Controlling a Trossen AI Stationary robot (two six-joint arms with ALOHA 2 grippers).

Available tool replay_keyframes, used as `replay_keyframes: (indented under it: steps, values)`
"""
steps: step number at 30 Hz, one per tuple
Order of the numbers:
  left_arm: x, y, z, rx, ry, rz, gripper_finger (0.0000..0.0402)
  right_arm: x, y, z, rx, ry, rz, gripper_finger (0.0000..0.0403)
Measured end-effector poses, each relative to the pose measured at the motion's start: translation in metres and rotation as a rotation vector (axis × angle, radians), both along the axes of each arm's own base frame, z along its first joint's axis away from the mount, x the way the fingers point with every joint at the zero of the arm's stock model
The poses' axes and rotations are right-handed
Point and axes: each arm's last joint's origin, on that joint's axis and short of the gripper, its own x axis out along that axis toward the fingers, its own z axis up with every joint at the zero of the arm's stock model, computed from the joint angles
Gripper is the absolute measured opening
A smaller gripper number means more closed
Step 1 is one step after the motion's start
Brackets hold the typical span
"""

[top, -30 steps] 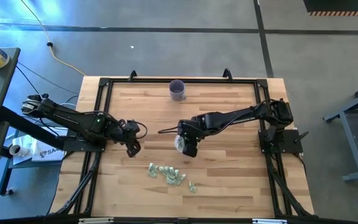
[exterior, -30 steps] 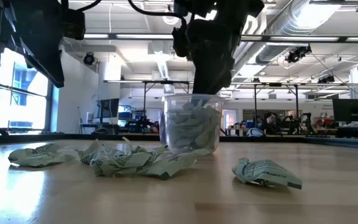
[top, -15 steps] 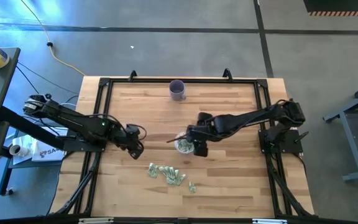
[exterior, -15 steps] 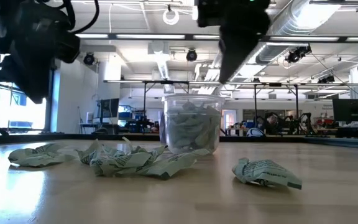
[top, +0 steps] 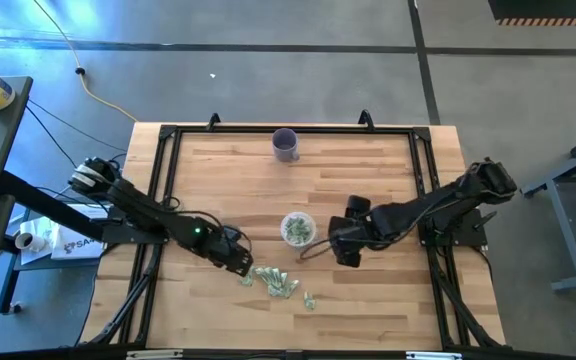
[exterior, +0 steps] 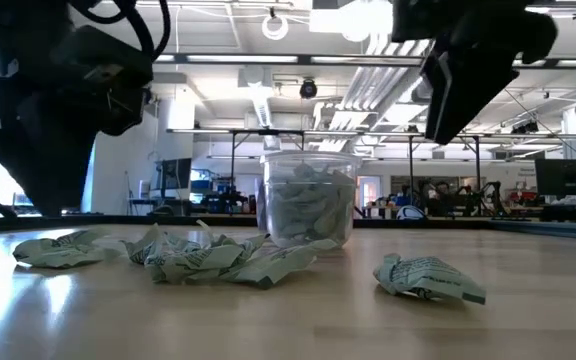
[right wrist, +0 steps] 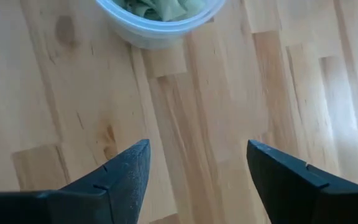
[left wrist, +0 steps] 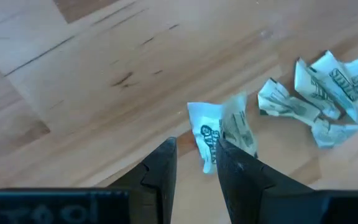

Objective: Pick and place Stevia / Truvia into bins
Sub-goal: Put the stevia packet into the transparent container

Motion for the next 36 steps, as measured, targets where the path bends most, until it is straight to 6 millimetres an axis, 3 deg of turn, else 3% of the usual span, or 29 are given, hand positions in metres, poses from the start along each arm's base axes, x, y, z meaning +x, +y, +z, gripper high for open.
replay_keyframes:
  steps: [7, 15, 18, 22, 28, 32, 36]
  values:
    - [0.023, -0.007, 0.006, 0.081, -0.022, 0.037, 0.0147, -0.008, 0.016, 0.004, -0.006, -0.025, 0.024, 0.0266]
    - [0.024, -0.006, 0.001, 0.14, 0.001, 0.023, 0.0152, -0.015, 0.026, 0.004, -0.004, -0.018, 0.02, 0.0266]
    - [0.023, -0.007, 0.001, 0.144, 0.013, -0.009, 0.0181, -0.016, 0.028, 0.003, -0.004, -0.017, 0.014, 0.0266]
    - [0.02, 0.001, -0.001, 0.18, 0.066, -0.049, 0.0249, -0.016, 0.028, 0.003, -0.006, -0.013, 0.013, 0.0266]
    - [0.024, 0.0, 0.002, -0.007, 0.083, -0.044, 0.0328, -0.016, 0.027, 0.003, 0.004, -0.02, -0.02, 0.0266]
    - [0.022, -0.013, 0.001, -0.006, 0.057, -0.014, 0.0325, -0.016, 0.027, 0.003, 0.006, -0.022, -0.028, 0.0266]
    - [0.017, -0.015, 0.0, 0.046, 0.072, 0.037, 0.0286, -0.016, 0.026, 0.003, -0.006, -0.029, -0.031, 0.0266]
